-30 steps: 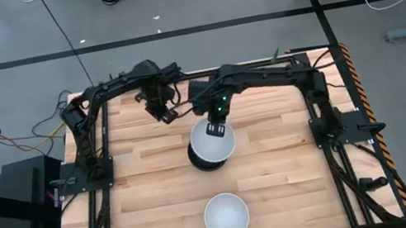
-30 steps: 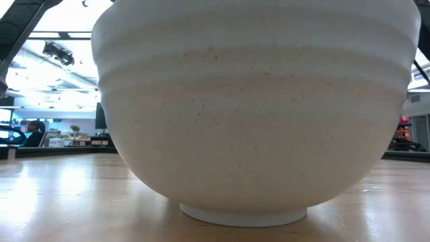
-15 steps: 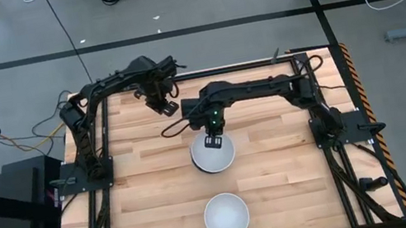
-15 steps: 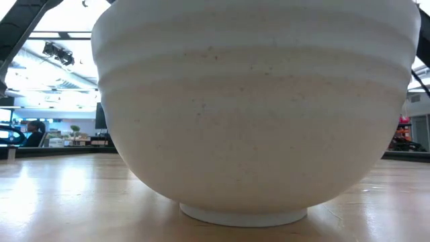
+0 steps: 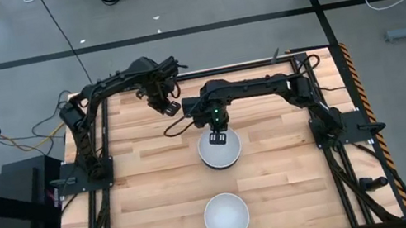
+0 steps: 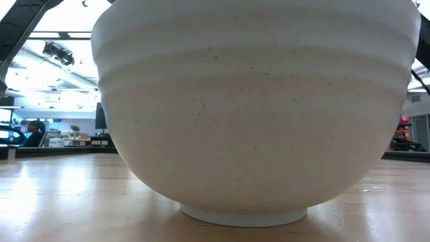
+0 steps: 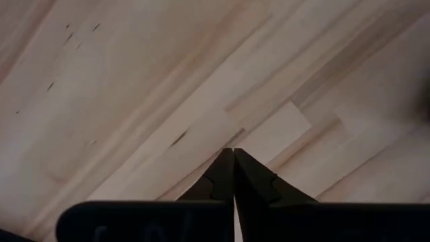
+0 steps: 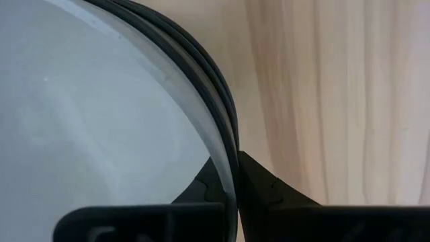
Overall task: Nest bowls inside each other
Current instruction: Stack the stacked white bowls on top of the black bowl
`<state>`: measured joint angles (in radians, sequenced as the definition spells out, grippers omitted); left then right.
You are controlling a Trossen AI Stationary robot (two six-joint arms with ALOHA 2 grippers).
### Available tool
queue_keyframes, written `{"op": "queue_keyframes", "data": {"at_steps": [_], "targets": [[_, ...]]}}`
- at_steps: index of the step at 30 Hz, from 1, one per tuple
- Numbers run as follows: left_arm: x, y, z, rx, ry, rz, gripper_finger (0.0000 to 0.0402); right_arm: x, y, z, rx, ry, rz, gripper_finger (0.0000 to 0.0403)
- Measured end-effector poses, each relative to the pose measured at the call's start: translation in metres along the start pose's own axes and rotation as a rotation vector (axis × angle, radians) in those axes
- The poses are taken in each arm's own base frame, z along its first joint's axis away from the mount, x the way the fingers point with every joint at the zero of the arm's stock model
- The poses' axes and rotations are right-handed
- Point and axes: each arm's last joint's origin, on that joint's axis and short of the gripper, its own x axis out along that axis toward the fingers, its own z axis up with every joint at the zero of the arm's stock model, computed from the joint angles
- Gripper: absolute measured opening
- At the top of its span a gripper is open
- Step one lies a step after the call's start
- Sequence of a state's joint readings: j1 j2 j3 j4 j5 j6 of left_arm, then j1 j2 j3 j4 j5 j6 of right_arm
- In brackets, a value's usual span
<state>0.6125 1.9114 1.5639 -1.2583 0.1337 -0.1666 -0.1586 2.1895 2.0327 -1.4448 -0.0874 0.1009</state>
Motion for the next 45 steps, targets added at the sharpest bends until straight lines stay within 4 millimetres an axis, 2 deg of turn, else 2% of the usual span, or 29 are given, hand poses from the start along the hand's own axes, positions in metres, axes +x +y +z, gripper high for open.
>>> {"op": "queue_keyframes", "data": {"at_steps": [6, 10, 15, 20, 29, 33, 37, 40, 45], "targets": [[0.000, 0.000, 0.001, 0.004, -0.011, -0.001, 0.0021, 0.000, 0.002, -0.001, -0.005, 0.004, 0.002, 0.0022], [0.000, 0.000, 0.002, 0.008, -0.018, -0.002, 0.0037, 0.000, 0.006, -0.001, -0.007, 0.005, -0.002, 0.0043], [0.000, 0.000, 0.002, 0.021, -0.019, -0.002, 0.0034, -0.004, 0.009, -0.004, -0.013, -0.004, -0.002, 0.0073], [0.000, 0.000, 0.003, 0.024, -0.030, -0.004, 0.0019, -0.019, 0.010, -0.011, -0.017, -0.035, -0.006, 0.0094], [0.000, 0.000, 0.004, 0.025, -0.039, -0.005, 0.0018, -0.070, 0.008, -0.039, 0.004, -0.163, -0.020, 0.0109], [0.000, 0.000, 0.005, 0.021, -0.047, -0.006, 0.0023, -0.085, 0.025, -0.052, -0.055, -0.209, -0.010, 0.0088], [0.000, -0.001, 0.005, 0.020, -0.054, -0.007, 0.0022, -0.086, 0.039, -0.052, -0.114, -0.246, -0.001, 0.0034], [0.000, -0.001, 0.006, 0.021, -0.059, -0.008, 0.0015, -0.079, 0.046, -0.044, -0.155, -0.268, -0.002, 0.0007], [0.000, -0.001, 0.006, 0.014, -0.061, -0.008, 0.0010, -0.057, 0.042, -0.027, -0.179, -0.231, -0.007, 0.0006]]}}
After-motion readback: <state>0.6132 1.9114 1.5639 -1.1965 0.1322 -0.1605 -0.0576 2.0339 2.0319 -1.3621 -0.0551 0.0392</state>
